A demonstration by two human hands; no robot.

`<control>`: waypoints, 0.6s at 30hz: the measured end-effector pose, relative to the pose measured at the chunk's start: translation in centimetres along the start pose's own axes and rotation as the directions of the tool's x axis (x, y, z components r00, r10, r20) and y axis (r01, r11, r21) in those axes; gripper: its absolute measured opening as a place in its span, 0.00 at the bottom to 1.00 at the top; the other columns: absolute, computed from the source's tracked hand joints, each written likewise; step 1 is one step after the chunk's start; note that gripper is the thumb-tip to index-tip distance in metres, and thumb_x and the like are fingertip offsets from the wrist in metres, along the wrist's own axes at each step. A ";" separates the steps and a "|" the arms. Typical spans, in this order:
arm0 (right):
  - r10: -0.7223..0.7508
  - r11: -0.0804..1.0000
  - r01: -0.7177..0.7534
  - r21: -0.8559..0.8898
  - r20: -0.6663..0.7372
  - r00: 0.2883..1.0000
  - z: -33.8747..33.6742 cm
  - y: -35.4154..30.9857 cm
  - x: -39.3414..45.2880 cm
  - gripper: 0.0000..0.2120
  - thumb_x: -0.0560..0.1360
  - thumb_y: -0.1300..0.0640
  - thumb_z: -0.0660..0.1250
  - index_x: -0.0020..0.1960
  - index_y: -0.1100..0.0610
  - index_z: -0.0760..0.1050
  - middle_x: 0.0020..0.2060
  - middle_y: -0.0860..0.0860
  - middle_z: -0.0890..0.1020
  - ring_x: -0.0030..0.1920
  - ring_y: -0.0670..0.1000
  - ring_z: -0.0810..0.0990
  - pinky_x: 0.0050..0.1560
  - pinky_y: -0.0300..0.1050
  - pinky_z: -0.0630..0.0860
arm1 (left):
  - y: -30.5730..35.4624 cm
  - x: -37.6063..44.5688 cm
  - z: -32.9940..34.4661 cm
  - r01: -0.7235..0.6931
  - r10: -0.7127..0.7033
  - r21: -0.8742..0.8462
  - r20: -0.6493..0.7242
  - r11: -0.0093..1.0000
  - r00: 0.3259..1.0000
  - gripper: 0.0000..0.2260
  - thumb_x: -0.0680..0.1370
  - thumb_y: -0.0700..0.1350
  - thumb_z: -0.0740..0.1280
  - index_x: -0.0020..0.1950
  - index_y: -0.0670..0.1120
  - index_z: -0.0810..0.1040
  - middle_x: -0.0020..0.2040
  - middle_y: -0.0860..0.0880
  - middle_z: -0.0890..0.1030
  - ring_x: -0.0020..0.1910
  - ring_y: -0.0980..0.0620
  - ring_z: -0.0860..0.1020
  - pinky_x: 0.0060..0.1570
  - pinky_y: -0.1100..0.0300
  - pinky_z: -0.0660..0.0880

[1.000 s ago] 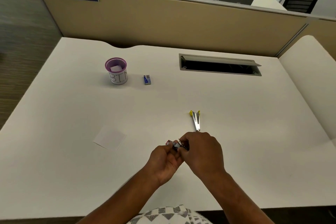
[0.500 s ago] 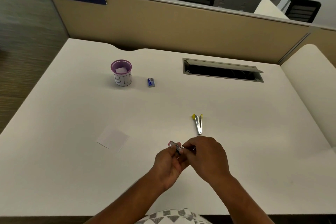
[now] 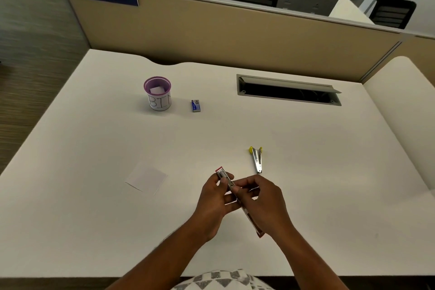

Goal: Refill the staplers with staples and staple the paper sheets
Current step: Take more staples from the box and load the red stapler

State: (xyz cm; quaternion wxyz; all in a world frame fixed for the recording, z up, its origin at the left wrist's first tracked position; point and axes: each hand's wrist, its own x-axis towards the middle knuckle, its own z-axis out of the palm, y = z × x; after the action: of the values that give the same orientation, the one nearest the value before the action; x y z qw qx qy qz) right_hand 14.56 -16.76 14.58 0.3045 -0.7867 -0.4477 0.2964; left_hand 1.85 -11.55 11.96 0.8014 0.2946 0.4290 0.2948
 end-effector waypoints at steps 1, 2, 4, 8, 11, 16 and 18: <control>0.009 1.000 -0.009 0.016 0.004 1.000 0.2 0.1 -0.1 0.04 0.75 0.44 0.73 0.47 0.42 0.79 0.43 0.36 0.84 0.46 0.39 0.81 0.43 0.37 0.77 | 0.1 0.2 -0.2 0.002 -0.002 -0.006 0.000 1.000 1.000 0.09 0.86 0.46 0.56 0.58 0.43 0.73 0.57 0.40 0.85 0.55 0.38 0.85 0.62 0.37 0.77; 0.030 0.999 -0.030 0.029 0.022 0.999 0.3 0.2 -0.1 0.05 0.76 0.45 0.72 0.49 0.42 0.78 0.46 0.38 0.83 0.47 0.41 0.82 0.43 0.39 0.78 | 0.3 0.5 -0.5 0.007 -0.007 -0.020 0.005 1.000 1.000 0.09 0.86 0.47 0.57 0.58 0.43 0.73 0.57 0.41 0.85 0.55 0.38 0.84 0.62 0.37 0.77; 0.106 0.991 -0.114 0.065 0.112 0.988 0.5 0.2 -0.2 0.07 0.77 0.45 0.71 0.53 0.44 0.76 0.50 0.41 0.81 0.47 0.45 0.83 0.38 0.39 0.76 | 0.6 0.8 -1.1 0.013 -0.012 -0.049 0.025 0.999 1.000 0.09 0.85 0.48 0.58 0.59 0.44 0.72 0.57 0.43 0.85 0.55 0.37 0.84 0.60 0.39 0.79; 0.224 0.929 -0.295 0.222 0.296 0.928 0.3 0.2 -0.6 0.09 0.77 0.44 0.71 0.55 0.45 0.77 0.52 0.44 0.82 0.45 0.48 0.86 0.35 0.36 0.79 | 0.8 1.1 -2.0 -0.006 0.007 0.014 -0.023 1.000 1.000 0.10 0.86 0.50 0.57 0.59 0.47 0.74 0.57 0.44 0.86 0.53 0.39 0.85 0.53 0.43 0.82; 0.194 0.858 -0.319 0.402 0.322 0.927 -0.1 0.2 -0.7 0.08 0.77 0.50 0.73 0.55 0.49 0.80 0.52 0.48 0.84 0.46 0.50 0.88 0.41 0.44 0.84 | 0.8 1.2 -2.2 0.006 -0.002 0.068 -0.070 0.998 0.998 0.10 0.86 0.49 0.57 0.59 0.50 0.76 0.55 0.43 0.86 0.52 0.41 0.85 0.53 0.44 0.82; 0.050 0.775 -0.200 0.600 0.257 0.965 -0.5 0.0 -0.6 0.07 0.76 0.53 0.74 0.54 0.48 0.84 0.52 0.52 0.86 0.50 0.56 0.88 0.53 0.49 0.84 | 0.6 0.6 -1.7 0.054 -0.052 0.111 -0.015 0.992 0.999 0.11 0.85 0.44 0.59 0.62 0.49 0.79 0.55 0.41 0.84 0.55 0.40 0.83 0.55 0.45 0.82; 0.040 0.775 -0.159 0.612 0.204 0.978 -0.3 0.0 -0.5 0.07 0.77 0.54 0.73 0.54 0.49 0.84 0.51 0.51 0.87 0.50 0.55 0.88 0.56 0.50 0.83 | 0.6 0.4 -1.3 0.068 -0.069 0.092 0.015 0.993 0.997 0.11 0.85 0.44 0.61 0.64 0.48 0.79 0.58 0.40 0.83 0.56 0.39 0.83 0.56 0.45 0.82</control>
State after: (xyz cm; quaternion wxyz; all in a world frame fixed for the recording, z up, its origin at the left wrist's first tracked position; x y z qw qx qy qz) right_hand 14.58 -17.24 14.82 0.4903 -0.6339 -0.3072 0.5132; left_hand 0.80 -10.56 11.65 0.8006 0.3189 0.4446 0.2444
